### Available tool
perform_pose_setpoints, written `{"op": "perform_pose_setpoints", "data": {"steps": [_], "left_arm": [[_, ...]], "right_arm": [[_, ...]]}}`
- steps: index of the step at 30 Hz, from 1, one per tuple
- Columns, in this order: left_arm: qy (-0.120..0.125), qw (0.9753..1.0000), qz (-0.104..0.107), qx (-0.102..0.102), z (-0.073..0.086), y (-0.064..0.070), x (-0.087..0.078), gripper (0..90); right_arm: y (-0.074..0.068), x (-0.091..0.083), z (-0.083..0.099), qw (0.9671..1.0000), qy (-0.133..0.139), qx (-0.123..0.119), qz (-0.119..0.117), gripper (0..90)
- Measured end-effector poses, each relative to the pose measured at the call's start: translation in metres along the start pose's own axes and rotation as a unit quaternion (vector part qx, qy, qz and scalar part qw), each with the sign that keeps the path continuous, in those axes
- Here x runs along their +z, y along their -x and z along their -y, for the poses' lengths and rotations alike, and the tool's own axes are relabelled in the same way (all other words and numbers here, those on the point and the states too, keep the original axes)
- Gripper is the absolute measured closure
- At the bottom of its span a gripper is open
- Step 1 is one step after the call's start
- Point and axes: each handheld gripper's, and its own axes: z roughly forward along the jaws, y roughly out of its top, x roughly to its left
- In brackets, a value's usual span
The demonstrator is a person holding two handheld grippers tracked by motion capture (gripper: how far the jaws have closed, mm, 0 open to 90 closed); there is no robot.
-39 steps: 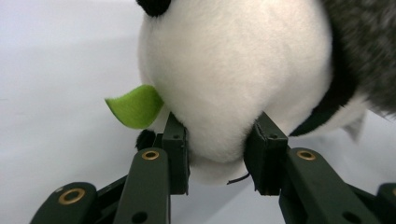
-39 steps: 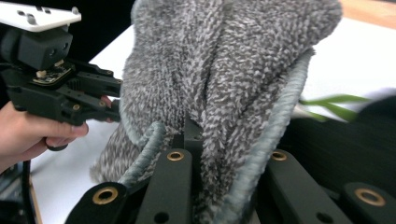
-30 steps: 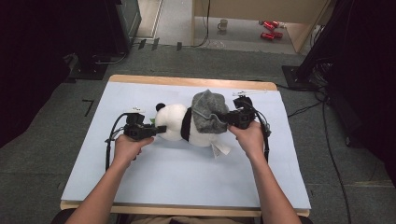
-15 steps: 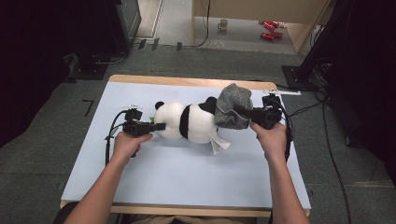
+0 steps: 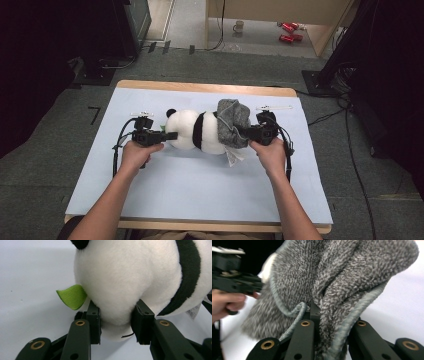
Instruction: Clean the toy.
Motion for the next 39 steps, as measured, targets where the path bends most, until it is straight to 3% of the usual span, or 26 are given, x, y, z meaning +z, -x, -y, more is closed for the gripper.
{"op": "perform_pose_setpoints", "data": {"steps": [2,6,11,16,20,23,25,34,36,39], "left_arm": [[0.0,1.0,0.0,0.0,0.0,0.0,0.0,64.0],[0.0,1.0,-0.002,0.002,0.0,0.0,0.0,63.9],[0.001,1.0,-0.003,0.003,0.001,0.001,0.0,63.9],[0.001,1.0,-0.002,0.002,0.001,0.0,0.0,63.8],[0.002,1.0,-0.005,0.003,0.001,0.001,0.0,63.7],[0.002,1.0,-0.004,0.003,0.0,0.0,0.0,63.7],[0.003,1.0,-0.004,0.001,0.0,0.0,0.0,63.7],[0.002,1.0,-0.004,0.001,0.0,0.0,0.0,63.6],[0.003,1.0,-0.004,-0.001,0.0,0.0,0.0,63.6],[0.004,1.0,-0.002,-0.003,0.0,0.0,0.001,63.6]], "right_arm": [[0.003,0.003,0.003,0.9999,0.001,0.01,0.0,79.7],[0.005,0.007,0.008,0.9998,-0.003,0.001,0.021,79.5],[0.011,0.014,0.017,0.9998,-0.001,0.006,0.018,79.6],[0.023,0.023,0.025,0.999,-0.026,0.028,0.023,79.6],[0.037,0.032,0.033,0.9976,-0.043,0.052,0.011,79.6],[0.045,0.039,0.038,0.9958,-0.076,0.043,0.027,79.6],[0.049,0.04,0.038,0.9948,-0.082,0.05,0.035,79.6],[0.059,0.008,0.027,0.9954,-0.041,0.063,0.059,79.6],[0.063,-0.003,0.023,0.9955,-0.022,0.073,0.056,79.6],[0.062,-0.02,0.015,0.9958,0.012,0.085,0.033,79.6]]}}
